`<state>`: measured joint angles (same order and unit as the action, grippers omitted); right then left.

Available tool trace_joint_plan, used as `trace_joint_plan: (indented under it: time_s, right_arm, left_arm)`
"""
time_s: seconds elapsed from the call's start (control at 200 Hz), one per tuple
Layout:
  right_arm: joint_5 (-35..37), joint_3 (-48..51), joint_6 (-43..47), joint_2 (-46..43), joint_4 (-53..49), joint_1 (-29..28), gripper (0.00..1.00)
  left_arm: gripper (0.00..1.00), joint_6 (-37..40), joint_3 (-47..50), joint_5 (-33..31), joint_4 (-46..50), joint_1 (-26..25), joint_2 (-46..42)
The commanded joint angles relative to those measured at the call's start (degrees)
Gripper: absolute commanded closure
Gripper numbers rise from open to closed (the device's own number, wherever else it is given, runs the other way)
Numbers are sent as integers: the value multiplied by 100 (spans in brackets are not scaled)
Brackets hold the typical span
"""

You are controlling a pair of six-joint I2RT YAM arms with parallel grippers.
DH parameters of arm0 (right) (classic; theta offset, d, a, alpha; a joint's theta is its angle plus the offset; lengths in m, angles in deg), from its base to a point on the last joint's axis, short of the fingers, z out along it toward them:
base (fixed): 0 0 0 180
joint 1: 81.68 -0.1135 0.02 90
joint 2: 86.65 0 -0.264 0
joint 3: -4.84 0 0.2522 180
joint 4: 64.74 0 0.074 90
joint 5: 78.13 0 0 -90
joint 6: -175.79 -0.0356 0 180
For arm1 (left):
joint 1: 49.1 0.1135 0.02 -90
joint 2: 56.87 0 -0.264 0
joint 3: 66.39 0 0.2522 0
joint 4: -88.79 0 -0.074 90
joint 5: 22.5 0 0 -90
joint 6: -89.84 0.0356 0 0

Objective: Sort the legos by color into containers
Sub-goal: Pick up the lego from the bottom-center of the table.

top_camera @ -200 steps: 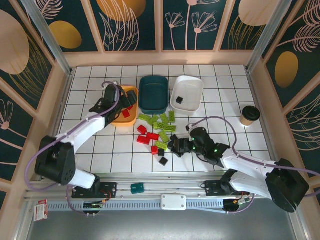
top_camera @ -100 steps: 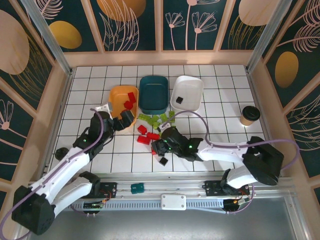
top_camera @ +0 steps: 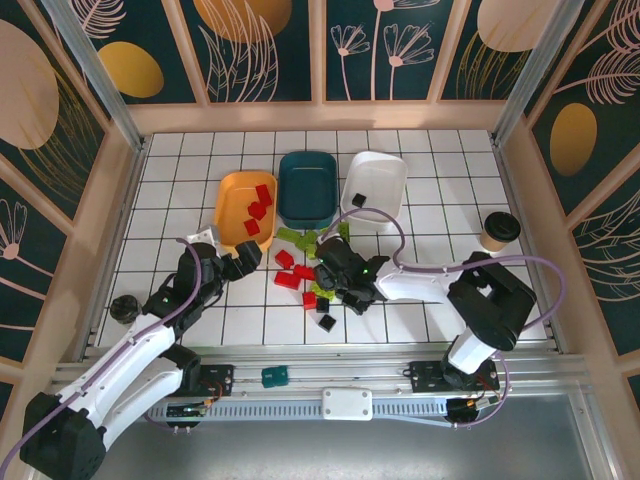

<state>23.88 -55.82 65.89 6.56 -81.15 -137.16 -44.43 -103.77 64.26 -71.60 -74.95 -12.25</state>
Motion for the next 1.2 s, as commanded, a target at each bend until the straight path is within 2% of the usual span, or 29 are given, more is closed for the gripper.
trace_joint_plan:
  time_s: [0.0, 0.28, 0.435, 0.646, 0.821, 1.016, 1.196]
  right_arm:
    - [239, -266, 203, 277, -313, 11, 57]
    - [501, -763, 485, 850, -830, 0, 54]
    - [702, -768, 522, 874, -1096, 21, 57]
    - [606, -367, 434, 659, -1050, 151, 60]
    - [141, -476, 566, 778, -826, 143, 59]
    - [161, -438, 613, 557, -611, 117, 76]
    - [-1, -84, 713, -246, -186, 193, 83]
  left_arm:
    - [1, -77, 67, 20, -4, -7, -7]
    - [1, -29, 30, 12, 39, -8, 4]
    - [1, 1, -26, 19, 134, -8, -5]
    - [1, 14, -90, 18, 232, -8, -102]
    - [1, 31, -200, 33, 302, -8, -26]
    - [1, 2, -249, 63, 338, -6, -32]
    - [1, -59, -266, 157, 240, -8, -41]
